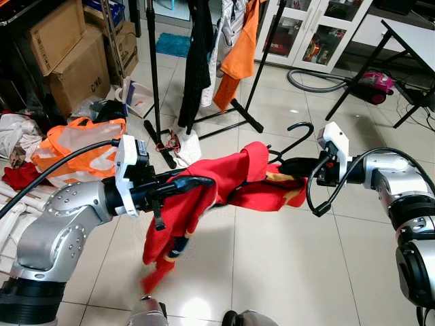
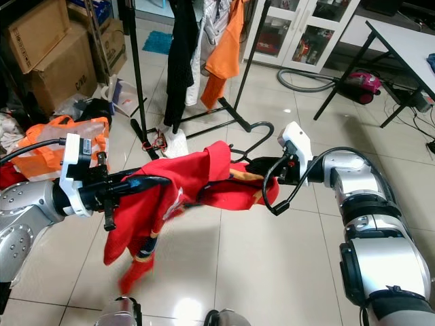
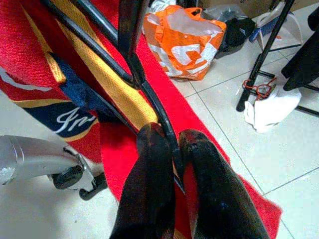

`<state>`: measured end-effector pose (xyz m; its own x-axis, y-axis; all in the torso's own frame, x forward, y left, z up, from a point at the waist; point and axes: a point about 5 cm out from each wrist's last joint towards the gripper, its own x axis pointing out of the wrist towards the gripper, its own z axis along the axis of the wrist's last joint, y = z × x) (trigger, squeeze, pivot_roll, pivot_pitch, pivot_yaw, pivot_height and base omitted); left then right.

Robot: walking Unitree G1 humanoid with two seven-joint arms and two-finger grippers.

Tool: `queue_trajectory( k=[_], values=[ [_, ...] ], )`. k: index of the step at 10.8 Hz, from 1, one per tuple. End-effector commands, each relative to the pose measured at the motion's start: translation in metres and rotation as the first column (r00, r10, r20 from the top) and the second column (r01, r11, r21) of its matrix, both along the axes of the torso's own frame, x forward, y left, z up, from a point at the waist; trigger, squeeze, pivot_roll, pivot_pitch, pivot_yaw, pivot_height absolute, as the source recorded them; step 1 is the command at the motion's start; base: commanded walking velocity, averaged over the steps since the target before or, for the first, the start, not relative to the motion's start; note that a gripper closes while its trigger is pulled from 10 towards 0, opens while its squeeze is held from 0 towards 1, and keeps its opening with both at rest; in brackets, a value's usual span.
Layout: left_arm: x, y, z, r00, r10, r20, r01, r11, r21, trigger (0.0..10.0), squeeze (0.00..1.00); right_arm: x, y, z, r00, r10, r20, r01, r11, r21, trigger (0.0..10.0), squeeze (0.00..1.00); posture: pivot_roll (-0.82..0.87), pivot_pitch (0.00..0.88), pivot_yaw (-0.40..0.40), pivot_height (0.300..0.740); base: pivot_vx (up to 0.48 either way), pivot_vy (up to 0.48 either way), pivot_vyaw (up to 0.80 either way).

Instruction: Hang hanger

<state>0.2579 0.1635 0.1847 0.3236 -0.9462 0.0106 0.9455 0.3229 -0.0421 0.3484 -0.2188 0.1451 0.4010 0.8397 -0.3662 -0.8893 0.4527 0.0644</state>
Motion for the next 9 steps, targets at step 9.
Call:
queue_trajectory(
  k=[9],
  values=[
    [0.005, 0.023, 0.013, 0.997, -0.073, 0.033, 0.067, 0.984, 0.164, 10.0, 1.0, -0.002, -0.004, 0.003, 1.0, 0.007, 0.01, -0.007, 1.0, 0.009, 0.0, 0.0, 0.09, 0.114, -0.146, 0.74, 0.0, 0.0, 0.0]
  ],
)
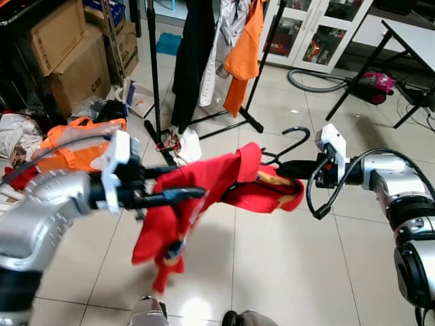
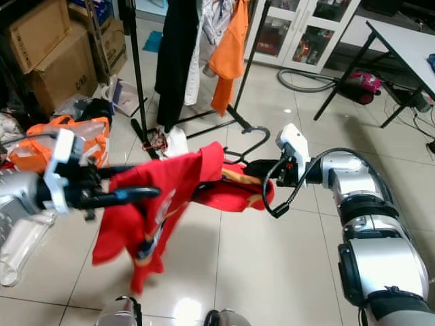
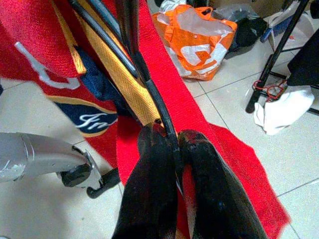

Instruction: Hang hanger

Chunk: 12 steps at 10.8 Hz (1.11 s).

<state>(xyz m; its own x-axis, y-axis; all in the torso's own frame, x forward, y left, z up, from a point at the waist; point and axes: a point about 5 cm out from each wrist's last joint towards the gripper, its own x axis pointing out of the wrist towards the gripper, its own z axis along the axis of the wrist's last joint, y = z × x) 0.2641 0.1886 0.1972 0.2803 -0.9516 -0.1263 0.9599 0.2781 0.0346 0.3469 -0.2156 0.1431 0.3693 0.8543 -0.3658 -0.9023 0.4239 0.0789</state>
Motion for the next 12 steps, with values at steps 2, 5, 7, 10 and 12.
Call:
queue_trajectory(
  k=[2, 5, 7, 10, 12],
  values=[
    [0.003, 0.005, 0.01, 0.999, 0.001, 0.046, -0.002, 1.0, 0.017, 10.0, 1.0, -0.001, -0.009, 0.004, 1.0, -0.025, 0.019, 0.025, 1.0, -0.002, 0.0, 0.0, 0.08, 0.113, -0.151, 0.74, 0.0, 0.0, 0.0],
    [0.023, 0.032, 0.013, 0.978, 0.16, 0.132, -0.171, 0.982, 0.084, 10.0, 1.0, -0.003, -0.01, 0.002, 1.0, -0.018, 0.008, 0.018, 1.0, 0.001, 0.0, 0.0, 0.08, 0.12, -0.157, 0.74, 0.0, 0.0, 0.0],
    [0.059, 0.066, 0.013, 0.846, 0.483, 0.226, -0.502, 0.864, 0.035, 10.0, 1.0, -0.007, -0.01, -0.004, 1.0, 0.003, -0.014, -0.003, 1.0, 0.001, 0.0, 0.0, 0.08, 0.122, -0.161, 0.74, 0.0, 0.0, 0.0],
    [0.077, 0.088, 0.025, 0.614, 0.728, 0.305, -0.737, 0.667, -0.109, 10.0, 1.0, -0.006, -0.006, -0.013, 0.995, -0.101, -0.004, 0.101, 0.994, 0.044, 0.0, 0.0, 0.07, 0.127, -0.158, 0.74, 0.0, 0.0, 0.0],
    [0.075, 0.062, -0.001, 0.546, 0.809, 0.217, -0.783, 0.585, -0.213, 10.0, 1.0, -0.001, 0.005, -0.028, 0.956, -0.291, 0.03, 0.288, 0.954, 0.078, 0.0, 0.0, 0.07, 0.136, -0.15, 0.74, 0.0, 0.0, 0.0]
  ],
)
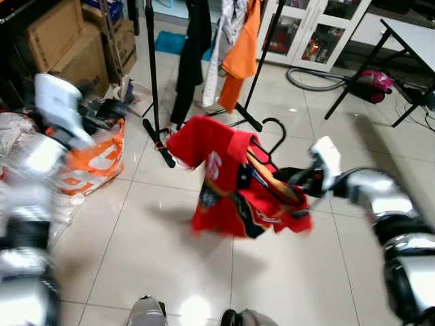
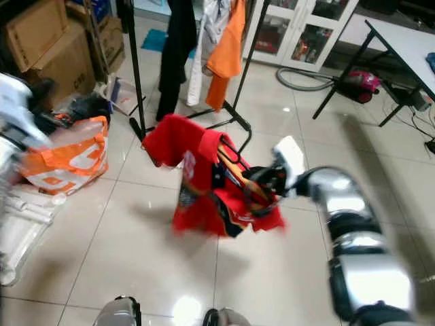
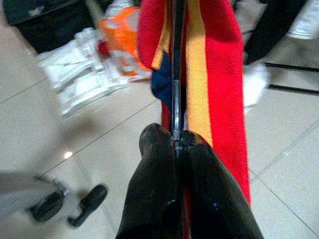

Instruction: Hang hanger

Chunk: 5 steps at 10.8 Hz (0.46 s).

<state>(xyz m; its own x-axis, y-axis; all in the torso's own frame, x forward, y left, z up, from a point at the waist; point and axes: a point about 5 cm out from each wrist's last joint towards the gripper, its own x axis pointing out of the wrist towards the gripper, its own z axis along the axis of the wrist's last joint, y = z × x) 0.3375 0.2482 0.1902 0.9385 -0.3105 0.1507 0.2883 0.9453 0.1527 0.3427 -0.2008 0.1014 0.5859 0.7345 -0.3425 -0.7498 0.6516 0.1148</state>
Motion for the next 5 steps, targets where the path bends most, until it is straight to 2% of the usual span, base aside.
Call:
queue_trajectory(
  k=[1, 2, 3, 4, 5],
  values=[
    [-0.003, -0.013, -0.011, 1.0, 0.001, -0.027, -0.001, 1.0, -0.007, 10.0, 0.85, 0.004, -0.004, 0.006, 0.995, -0.08, 0.061, 0.079, 0.997, 0.023, 0.0, 0.0, 0.07, 0.134, -0.149, 0.74, 0.0, 0.0, 0.0],
    [-0.009, -0.031, -0.029, 0.998, 0.02, -0.052, -0.024, 0.997, -0.079, 10.0, 0.0, 0.003, 0.004, -0.003, 0.99, -0.134, 0.051, 0.133, 0.991, 0.029, 0.0, 0.0, 0.08, 0.126, -0.14, 0.74, 0.0, 0.0, 0.0],
    [-0.011, -0.036, -0.04, 0.995, 0.076, -0.069, -0.084, 0.989, -0.121, 10.0, 0.0, 0.003, 0.007, -0.008, 0.983, -0.178, 0.052, 0.176, 0.984, 0.034, 0.0, 0.0, 0.09, 0.119, -0.136, 0.74, 0.0, 0.0, 0.0],
    [-0.018, -0.044, -0.065, 0.97, 0.2, -0.137, -0.218, 0.966, -0.138, 10.0, 0.0, 0.006, 0.014, -0.012, 0.954, -0.293, 0.06, 0.291, 0.956, 0.042, 0.0, 0.0, 0.09, 0.117, -0.136, 0.74, 0.0, 0.0, 0.0],
    [-0.024, -0.061, -0.079, 0.949, 0.257, -0.182, -0.278, 0.956, -0.098, 10.0, 0.0, 0.016, 0.019, -0.008, 0.89, -0.447, 0.086, 0.445, 0.895, 0.044, 0.0, 0.0, 0.1, 0.108, -0.137, 0.74, 0.0, 0.0, 0.0]
  ],
)
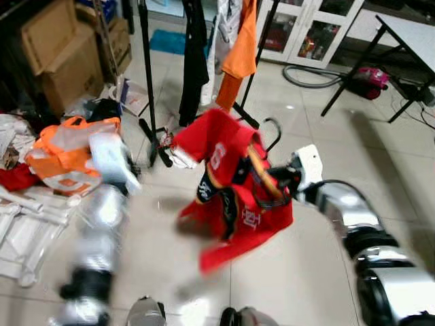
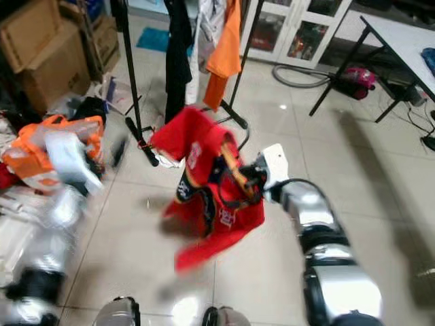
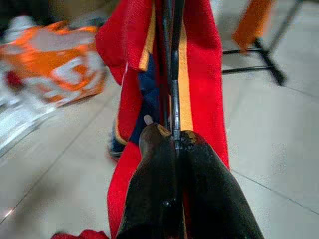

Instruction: Hang hanger

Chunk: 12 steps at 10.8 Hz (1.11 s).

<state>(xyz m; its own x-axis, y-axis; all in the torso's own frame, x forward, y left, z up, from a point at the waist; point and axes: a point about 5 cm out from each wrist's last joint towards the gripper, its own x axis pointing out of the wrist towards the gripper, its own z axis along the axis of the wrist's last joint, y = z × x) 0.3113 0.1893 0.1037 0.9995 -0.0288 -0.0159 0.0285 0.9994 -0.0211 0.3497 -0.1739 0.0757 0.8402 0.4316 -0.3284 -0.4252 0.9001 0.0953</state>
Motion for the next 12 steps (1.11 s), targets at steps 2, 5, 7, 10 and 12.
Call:
queue_trajectory(
  k=[2, 5, 7, 10, 12],
  values=[
    [0.006, -0.014, 0.007, 0.999, 0.05, 0.012, -0.05, 0.999, -0.003, 10.0, 0.0, 0.019, -0.007, 0.032, 0.98, -0.131, 0.151, 0.135, 0.991, -0.013, 0.0, 0.0, 0.08, 0.084, -0.108, 0.74, 0.0, 0.0, 0.0],
    [0.01, -0.023, 0.018, 0.992, 0.098, 0.078, -0.098, 0.995, -0.001, 10.0, 0.0, 0.026, -0.003, 0.045, 0.962, -0.18, 0.204, 0.188, 0.982, -0.017, 0.0, 0.0, 0.07, 0.068, -0.12, 0.74, 0.0, 0.0, 0.0],
    [0.007, -0.028, 0.02, 0.99, 0.108, 0.095, -0.11, 0.994, 0.011, 10.0, 0.0, 0.03, 0.001, 0.05, 0.958, -0.2, 0.208, 0.2, 0.98, 0.017, 0.0, 0.0, 0.07, 0.059, -0.117, 0.74, 0.0, 0.0, 0.0],
    [0.004, -0.026, 0.02, 0.985, 0.135, 0.106, -0.142, 0.988, 0.059, 10.0, 0.0, 0.031, 0.007, 0.05, 0.954, -0.212, 0.21, 0.209, 0.977, 0.037, 0.0, 0.0, 0.1, 0.047, -0.1, 0.74, 0.0, 0.0, 0.0],
    [0.006, -0.028, 0.033, 0.984, 0.098, 0.151, -0.117, 0.986, 0.122, 10.0, 0.0, 0.028, 0.01, 0.045, 0.94, -0.277, 0.201, 0.265, 0.961, 0.084, 0.0, 0.0, 0.11, 0.04, -0.12, 0.74, 0.0, 0.0, 0.0]
  ],
)
